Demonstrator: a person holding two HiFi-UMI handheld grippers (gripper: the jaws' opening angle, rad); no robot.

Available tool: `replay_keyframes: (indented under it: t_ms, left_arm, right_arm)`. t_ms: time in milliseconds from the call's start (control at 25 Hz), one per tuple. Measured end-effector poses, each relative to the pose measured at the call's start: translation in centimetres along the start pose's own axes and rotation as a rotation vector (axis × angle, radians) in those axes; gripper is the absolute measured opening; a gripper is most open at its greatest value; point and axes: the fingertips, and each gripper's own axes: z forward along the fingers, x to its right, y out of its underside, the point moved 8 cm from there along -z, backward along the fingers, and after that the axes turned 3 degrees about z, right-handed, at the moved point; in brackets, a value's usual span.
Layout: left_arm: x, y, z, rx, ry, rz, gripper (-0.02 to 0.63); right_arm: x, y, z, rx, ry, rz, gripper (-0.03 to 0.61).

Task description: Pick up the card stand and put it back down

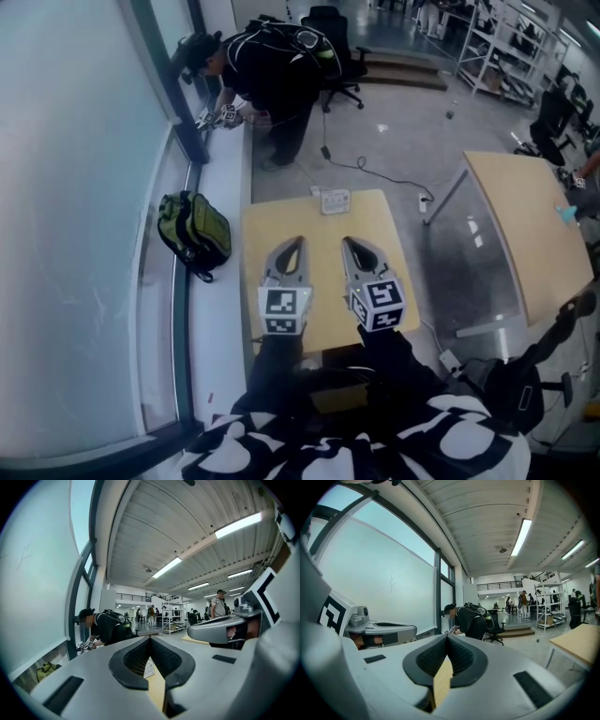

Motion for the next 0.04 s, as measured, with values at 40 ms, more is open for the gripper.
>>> replay_keyframes:
  t_ms: [40]
  left_arm:
    - [0.08,-0.09,0.01,0.001,0.004,0.001,0.006]
  right_arm:
    - [-0.01,-0.06,-0.01,0.000,0.000,0.000,0.020]
